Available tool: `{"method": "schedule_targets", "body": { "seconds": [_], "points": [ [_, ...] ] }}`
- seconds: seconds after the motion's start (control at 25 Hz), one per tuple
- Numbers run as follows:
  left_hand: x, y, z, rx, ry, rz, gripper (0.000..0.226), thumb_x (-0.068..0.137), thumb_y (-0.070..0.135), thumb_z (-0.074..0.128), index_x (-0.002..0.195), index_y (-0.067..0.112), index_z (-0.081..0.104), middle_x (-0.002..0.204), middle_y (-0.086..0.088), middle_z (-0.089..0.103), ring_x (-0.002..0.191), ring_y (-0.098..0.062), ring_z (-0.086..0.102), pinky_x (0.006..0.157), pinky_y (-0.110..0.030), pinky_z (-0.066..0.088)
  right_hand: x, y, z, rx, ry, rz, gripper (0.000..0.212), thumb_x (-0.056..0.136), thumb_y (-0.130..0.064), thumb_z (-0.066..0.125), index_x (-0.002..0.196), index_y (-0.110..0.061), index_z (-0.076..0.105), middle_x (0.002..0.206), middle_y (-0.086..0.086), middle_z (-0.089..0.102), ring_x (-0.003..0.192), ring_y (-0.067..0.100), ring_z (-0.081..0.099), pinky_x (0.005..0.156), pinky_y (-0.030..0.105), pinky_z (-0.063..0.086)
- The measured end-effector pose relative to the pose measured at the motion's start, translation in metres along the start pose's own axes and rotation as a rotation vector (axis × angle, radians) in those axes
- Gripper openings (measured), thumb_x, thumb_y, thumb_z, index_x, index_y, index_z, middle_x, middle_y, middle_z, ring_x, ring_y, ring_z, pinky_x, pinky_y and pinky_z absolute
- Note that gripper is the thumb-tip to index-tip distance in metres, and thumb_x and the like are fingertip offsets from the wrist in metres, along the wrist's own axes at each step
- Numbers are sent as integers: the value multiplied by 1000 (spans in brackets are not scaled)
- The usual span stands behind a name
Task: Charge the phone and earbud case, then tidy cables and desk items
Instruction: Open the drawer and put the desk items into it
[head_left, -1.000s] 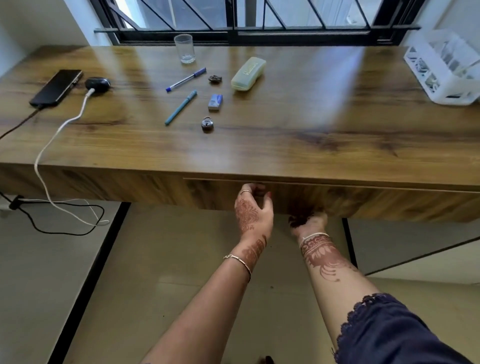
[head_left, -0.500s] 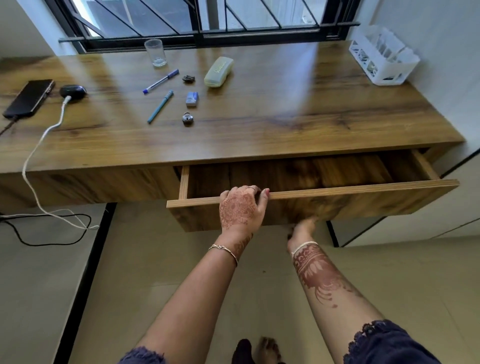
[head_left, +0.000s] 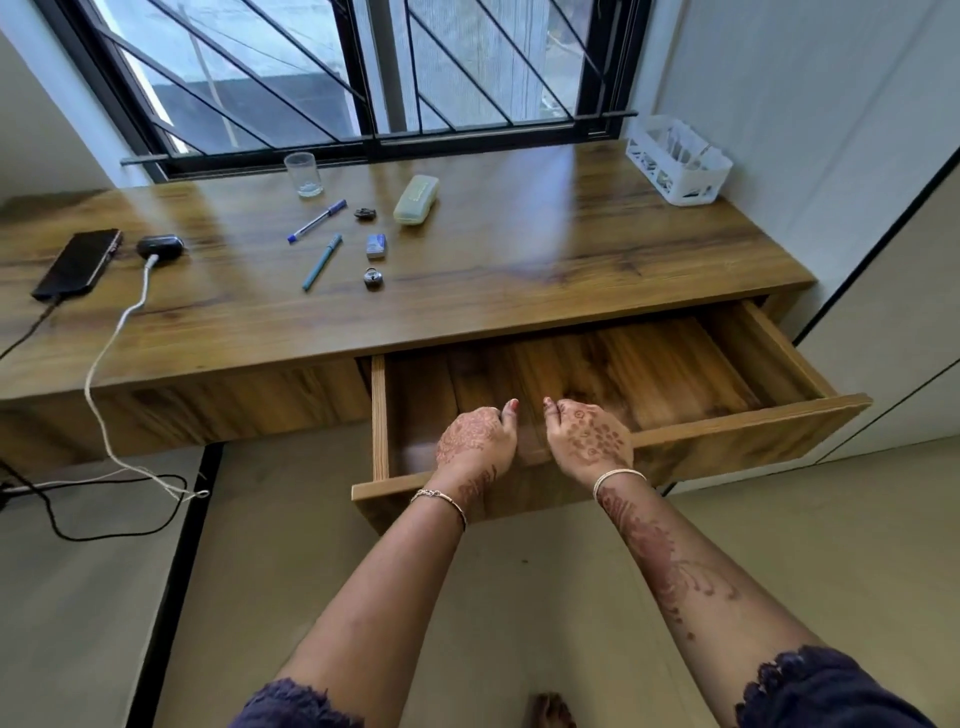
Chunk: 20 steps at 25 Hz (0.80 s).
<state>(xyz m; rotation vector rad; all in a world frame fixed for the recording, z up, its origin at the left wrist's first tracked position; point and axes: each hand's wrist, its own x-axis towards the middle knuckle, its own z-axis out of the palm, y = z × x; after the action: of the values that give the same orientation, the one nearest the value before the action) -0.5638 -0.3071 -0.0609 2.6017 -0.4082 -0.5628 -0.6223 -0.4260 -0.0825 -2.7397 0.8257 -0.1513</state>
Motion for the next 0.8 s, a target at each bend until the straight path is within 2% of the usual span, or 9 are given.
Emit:
{"method": "schedule_targets", "body": {
  "seconds": [0.08, 0.2, 0.28, 0.36, 0.48, 0.6, 0.68, 0.8],
  "points": [
    [-1, -2, 0, 25, -74, -15, 62, 97, 56, 22, 95, 15, 68, 100, -5, 71, 96, -26, 66, 87, -33, 51, -4, -1, -4, -58, -57, -6, 48, 101, -42, 25, 101, -19, 66, 108, 5, 70, 104, 23, 62, 81, 32, 45],
    [-2, 0, -4, -33, -225, -24, 69, 98, 56, 18, 79, 14, 70, 74, 1, 76, 69, -17, 72, 84, -32, 55, -2, 1, -7, -84, -168, 32, 51, 100, -45, 22, 105, -20, 66, 111, 4, 68, 104, 24, 62, 78, 32, 42],
    [4, 2, -9, -61, -216, -8, 66, 99, 53, 19, 77, 16, 68, 71, 3, 75, 63, -13, 72, 85, -32, 55, 3, -2, -10, -76, -156, 25, 52, 100, -47, 22, 103, -20, 66, 107, 4, 69, 100, 24, 63, 72, 30, 39],
    [16, 6, -14, -80, -161, 10, 60, 98, 53, 21, 82, 18, 67, 76, 5, 75, 67, -13, 71, 86, -34, 54, 13, -8, -14, -74, -126, 0, 51, 99, -48, 23, 102, -20, 65, 106, 3, 69, 99, 23, 63, 71, 30, 41],
    [38, 15, -28, -108, -85, 31, 50, 96, 55, 27, 89, 21, 63, 91, 2, 72, 84, -18, 68, 86, -36, 52, 37, -23, -23, -61, -111, -16, 49, 99, -49, 26, 104, -19, 65, 112, 5, 67, 105, 24, 62, 80, 32, 44],
    [57, 21, -42, -135, -16, 26, 43, 96, 52, 35, 106, 22, 64, 106, -1, 68, 100, -23, 63, 86, -35, 50, 66, -35, -29, -60, -50, -66, 41, 98, -46, 30, 104, -21, 62, 113, 4, 67, 108, 24, 61, 84, 31, 44],
    [68, 20, -56, -188, 53, 31, 40, 95, 49, 40, 112, 21, 62, 109, -2, 68, 104, -22, 62, 90, -37, 50, 86, -45, -31, -48, -8, -139, 33, 97, -42, 35, 106, -21, 59, 113, 3, 65, 108, 22, 60, 86, 31, 45],
    [81, 11, -82, -242, 181, 36, 29, 96, 38, 48, 112, 18, 62, 109, -5, 68, 102, -21, 63, 88, -31, 49, 109, -75, -36, -52, 52, -231, 28, 94, -37, 43, 115, -21, 54, 117, 2, 60, 110, 21, 56, 92, 32, 45]
  ]
}}
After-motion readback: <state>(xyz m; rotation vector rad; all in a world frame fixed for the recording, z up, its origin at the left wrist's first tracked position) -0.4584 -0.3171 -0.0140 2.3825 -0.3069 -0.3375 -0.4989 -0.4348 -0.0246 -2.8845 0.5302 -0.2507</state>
